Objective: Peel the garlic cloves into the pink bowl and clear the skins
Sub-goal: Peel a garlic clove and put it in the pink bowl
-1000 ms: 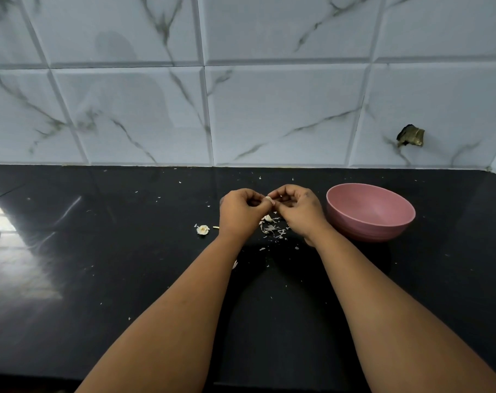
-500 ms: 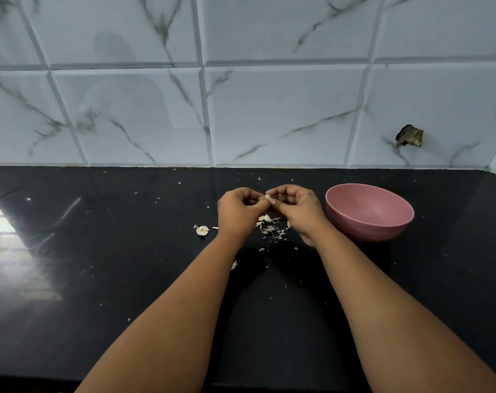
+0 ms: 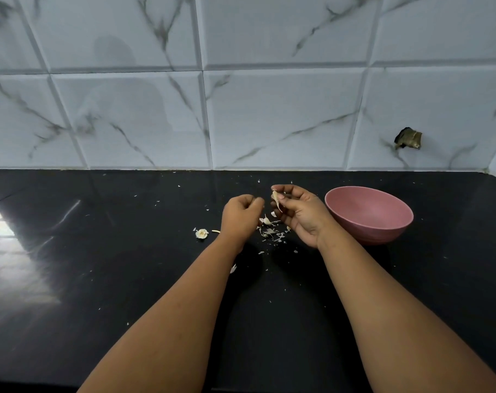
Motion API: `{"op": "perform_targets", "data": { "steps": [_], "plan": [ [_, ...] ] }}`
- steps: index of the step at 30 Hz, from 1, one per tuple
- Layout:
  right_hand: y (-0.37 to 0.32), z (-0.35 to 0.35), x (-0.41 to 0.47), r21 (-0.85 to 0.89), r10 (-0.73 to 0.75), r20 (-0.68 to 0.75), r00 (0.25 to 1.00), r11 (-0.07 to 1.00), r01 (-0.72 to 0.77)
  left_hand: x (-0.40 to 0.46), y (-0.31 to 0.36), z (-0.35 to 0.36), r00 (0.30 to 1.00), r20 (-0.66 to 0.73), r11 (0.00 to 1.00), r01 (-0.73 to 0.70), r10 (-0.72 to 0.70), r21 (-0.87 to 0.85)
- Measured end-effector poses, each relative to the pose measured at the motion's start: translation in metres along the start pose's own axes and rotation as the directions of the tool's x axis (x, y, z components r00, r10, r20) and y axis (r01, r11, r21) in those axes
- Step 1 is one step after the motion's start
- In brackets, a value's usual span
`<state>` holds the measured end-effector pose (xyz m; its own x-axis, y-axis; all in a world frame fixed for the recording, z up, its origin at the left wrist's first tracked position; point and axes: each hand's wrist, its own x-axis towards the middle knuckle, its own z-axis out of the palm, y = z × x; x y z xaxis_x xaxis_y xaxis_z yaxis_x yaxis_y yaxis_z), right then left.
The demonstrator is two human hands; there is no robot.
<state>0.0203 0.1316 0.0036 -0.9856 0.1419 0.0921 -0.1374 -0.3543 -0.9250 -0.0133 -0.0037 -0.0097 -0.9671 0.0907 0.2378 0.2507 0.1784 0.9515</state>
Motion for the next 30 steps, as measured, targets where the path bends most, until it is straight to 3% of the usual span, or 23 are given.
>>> {"op": "perform_targets", "data": {
  "steps": [4, 7, 13, 21, 26, 30],
  "plan": [
    [0.0032, 0.0003, 0.0003, -0.089, -0.050, -0.066, 0.997, 0.995, 0.044, -0.0003, -0.0024, -0.0021, 0.996, 0.006, 0.979, -0.088, 0.089, 0.181],
    [0.0048, 0.0003, 0.0018, -0.153, -0.095, -0.104, 0.990, 0.985, 0.078, -0.0002, -0.0034, -0.0004, 0.996, 0.031, 0.989, -0.088, 0.085, 0.121],
    [0.0058, -0.0011, 0.0033, -0.183, -0.100, -0.101, 0.990, 0.980, 0.080, -0.0014, -0.0004, -0.0026, 0.987, -0.078, 0.990, -0.141, 0.142, 0.020],
    [0.0075, 0.0011, 0.0015, -0.329, -0.194, -0.069, 0.979, 0.930, 0.161, -0.0025, -0.0009, 0.0011, 0.988, -0.020, 0.988, -0.153, 0.153, -0.016],
    [0.0052, 0.0006, 0.0019, -0.321, -0.197, -0.070, 0.978, 0.933, 0.165, -0.0012, -0.0024, 0.0009, 0.995, 0.035, 0.986, -0.088, 0.094, -0.138],
    [0.0036, -0.0021, 0.0016, -0.283, -0.137, -0.039, 0.990, 0.952, 0.120, 0.0008, -0.0042, -0.0017, 0.989, 0.084, 0.988, -0.110, 0.119, -0.104]
  ]
}}
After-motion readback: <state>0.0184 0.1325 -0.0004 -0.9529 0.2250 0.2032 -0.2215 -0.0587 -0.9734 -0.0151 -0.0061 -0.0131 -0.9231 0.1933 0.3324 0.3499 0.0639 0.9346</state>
